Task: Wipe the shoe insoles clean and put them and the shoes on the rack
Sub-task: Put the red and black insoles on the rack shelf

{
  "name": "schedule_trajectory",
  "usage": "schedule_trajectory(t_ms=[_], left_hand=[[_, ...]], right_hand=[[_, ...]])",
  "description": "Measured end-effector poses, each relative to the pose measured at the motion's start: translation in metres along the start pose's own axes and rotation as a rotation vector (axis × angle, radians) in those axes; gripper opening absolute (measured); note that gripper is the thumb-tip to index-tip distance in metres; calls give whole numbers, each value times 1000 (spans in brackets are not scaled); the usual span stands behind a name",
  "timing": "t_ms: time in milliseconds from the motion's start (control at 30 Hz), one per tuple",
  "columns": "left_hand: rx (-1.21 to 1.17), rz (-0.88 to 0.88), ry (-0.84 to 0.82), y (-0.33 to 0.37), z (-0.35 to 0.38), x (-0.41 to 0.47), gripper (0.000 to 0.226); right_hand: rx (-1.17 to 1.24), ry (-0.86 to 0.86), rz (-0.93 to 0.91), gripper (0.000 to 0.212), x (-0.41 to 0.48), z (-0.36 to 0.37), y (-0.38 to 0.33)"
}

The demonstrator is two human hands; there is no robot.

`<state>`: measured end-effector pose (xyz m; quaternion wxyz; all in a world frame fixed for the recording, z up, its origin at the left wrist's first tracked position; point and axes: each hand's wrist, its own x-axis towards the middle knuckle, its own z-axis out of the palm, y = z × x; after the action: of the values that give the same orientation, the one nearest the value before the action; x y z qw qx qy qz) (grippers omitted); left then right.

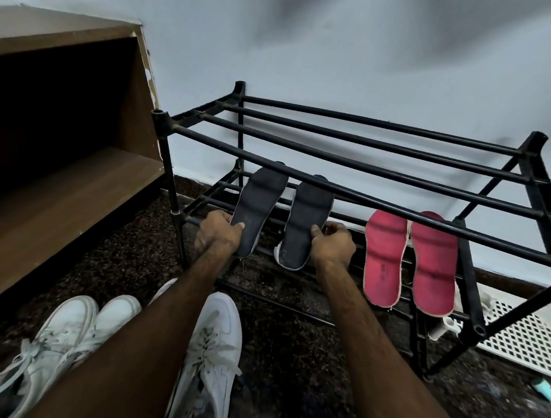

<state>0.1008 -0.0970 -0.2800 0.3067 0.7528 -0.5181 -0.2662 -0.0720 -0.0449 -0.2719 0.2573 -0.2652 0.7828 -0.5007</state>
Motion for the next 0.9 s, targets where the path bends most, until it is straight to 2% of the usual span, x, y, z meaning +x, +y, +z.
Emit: schedule_trajectory(t_ms=[300, 567, 900], left_hand=[[4, 5, 1, -1, 1, 1, 37], [-4, 46, 22, 0, 0, 3, 35], [-86, 57, -57, -8, 4, 6, 35]], right_hand=[[-50, -41, -21, 46, -17, -7, 5], [-28, 10, -28, 42, -15, -5, -8], [25, 8, -8, 38, -26, 2, -6]])
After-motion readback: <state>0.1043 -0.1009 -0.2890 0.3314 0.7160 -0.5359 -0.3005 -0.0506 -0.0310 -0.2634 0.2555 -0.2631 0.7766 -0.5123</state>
